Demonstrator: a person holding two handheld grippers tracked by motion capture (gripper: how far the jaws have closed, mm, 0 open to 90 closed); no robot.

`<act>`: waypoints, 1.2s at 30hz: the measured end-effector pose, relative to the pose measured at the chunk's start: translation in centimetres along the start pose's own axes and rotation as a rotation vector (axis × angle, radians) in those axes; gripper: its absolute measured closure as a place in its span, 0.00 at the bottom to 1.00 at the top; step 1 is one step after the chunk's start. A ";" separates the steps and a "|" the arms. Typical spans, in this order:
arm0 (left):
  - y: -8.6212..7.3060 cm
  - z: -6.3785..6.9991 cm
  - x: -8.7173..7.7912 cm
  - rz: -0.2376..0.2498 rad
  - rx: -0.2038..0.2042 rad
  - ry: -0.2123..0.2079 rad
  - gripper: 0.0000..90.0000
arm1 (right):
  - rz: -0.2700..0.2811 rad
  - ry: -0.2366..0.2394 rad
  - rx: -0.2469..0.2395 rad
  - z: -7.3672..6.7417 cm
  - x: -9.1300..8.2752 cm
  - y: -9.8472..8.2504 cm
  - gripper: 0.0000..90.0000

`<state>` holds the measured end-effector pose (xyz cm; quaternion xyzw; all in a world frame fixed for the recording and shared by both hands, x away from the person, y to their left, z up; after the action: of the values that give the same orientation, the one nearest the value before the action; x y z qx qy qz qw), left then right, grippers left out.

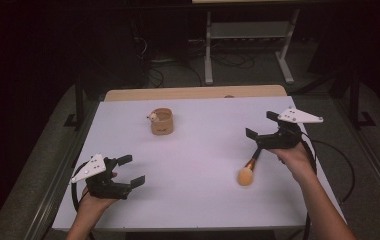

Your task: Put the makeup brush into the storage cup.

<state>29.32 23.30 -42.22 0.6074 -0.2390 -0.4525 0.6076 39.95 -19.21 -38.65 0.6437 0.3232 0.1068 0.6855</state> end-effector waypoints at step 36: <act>0.0 0.1 0.2 -0.005 0.000 -0.012 0.11 | -0.216 0.043 -0.041 1.7 1.9 0.8 0.00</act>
<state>29.29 23.06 -42.30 0.6054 -0.2413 -0.4575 0.6050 42.59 -19.37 -38.52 0.5885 0.4031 0.0525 0.6988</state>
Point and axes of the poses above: each handheld gripper's, and its own axes: x roughly forward along the jaws, y roughly out of its top, z roughly to its right, the point moved 6 cm from there along x, roughly forward along the jaws, and after that the axes turned 4 degrees about -y, right-handed, at the moved point
